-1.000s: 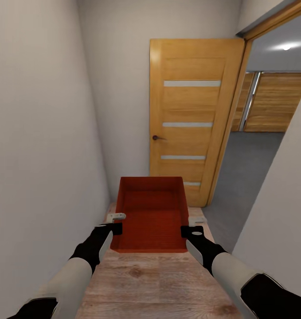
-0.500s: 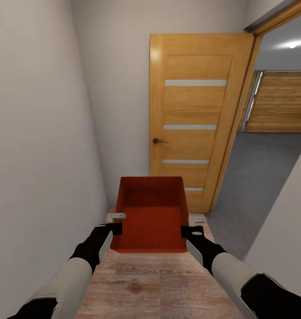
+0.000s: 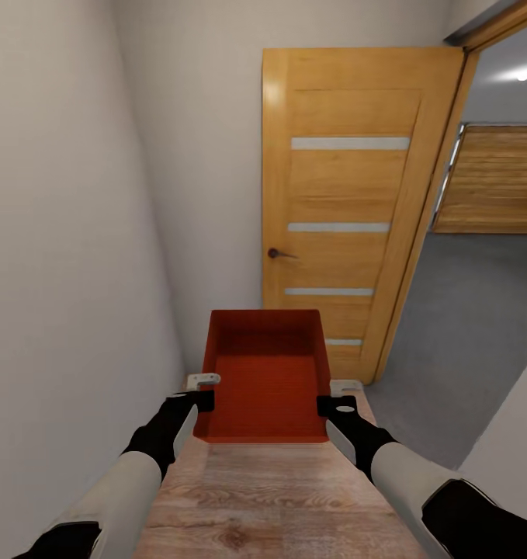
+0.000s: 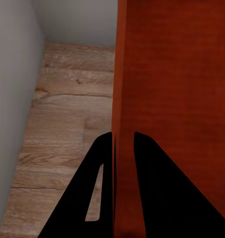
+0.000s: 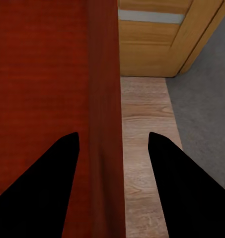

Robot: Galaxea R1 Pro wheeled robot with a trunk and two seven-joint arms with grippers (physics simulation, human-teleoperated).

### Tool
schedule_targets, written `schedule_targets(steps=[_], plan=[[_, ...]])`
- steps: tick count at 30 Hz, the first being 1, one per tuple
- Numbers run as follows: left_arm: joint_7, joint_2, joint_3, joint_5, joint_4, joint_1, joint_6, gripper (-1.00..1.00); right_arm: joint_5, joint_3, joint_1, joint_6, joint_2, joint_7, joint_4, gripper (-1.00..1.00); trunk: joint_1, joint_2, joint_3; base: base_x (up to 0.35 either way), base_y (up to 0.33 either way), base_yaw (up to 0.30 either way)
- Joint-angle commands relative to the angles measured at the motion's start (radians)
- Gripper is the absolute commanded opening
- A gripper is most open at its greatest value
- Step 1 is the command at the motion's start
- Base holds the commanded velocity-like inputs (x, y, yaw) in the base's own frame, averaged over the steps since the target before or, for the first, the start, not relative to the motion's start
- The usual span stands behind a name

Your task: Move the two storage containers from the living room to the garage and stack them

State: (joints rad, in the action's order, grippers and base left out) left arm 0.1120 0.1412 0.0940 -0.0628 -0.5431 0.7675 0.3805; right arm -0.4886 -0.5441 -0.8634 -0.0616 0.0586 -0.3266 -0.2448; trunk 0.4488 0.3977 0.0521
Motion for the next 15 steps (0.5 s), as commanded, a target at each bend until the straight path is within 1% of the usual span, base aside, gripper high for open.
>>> schedule_targets(steps=[1, 4, 6, 15], plan=[[0.001, 0.011, 0.012, 0.015, -0.004, 0.001, 0.005, -1.0, -0.002, -0.01, 0.0, -0.006, 0.0, -0.015, 0.001, -1.0, 0.001, 0.002, 0.002, 0.321, 0.0, 0.0], [0.001, 0.011, 0.012, 0.015, -0.004, 0.001, 0.006, -1.0, -0.002, -0.01, 0.0, -0.006, 0.0, -0.015, 0.001, -1.0, 0.001, 0.002, 0.002, 0.293, 0.0, 0.0], [0.001, 0.011, 0.012, 0.015, -0.004, 0.001, 0.006, -1.0, -0.002, -0.01, 0.0, -0.006, 0.0, -0.015, 0.001, -1.0, 0.001, 0.002, 0.002, 0.162, 0.0, 0.0], [0.005, 0.011, 0.012, 0.015, -0.005, 0.002, 0.006, -1.0, -0.002, -0.01, 0.0, -0.007, 0.001, -0.015, 0.001, -1.0, 0.001, 0.002, 0.002, 0.018, 0.0, 0.0]])
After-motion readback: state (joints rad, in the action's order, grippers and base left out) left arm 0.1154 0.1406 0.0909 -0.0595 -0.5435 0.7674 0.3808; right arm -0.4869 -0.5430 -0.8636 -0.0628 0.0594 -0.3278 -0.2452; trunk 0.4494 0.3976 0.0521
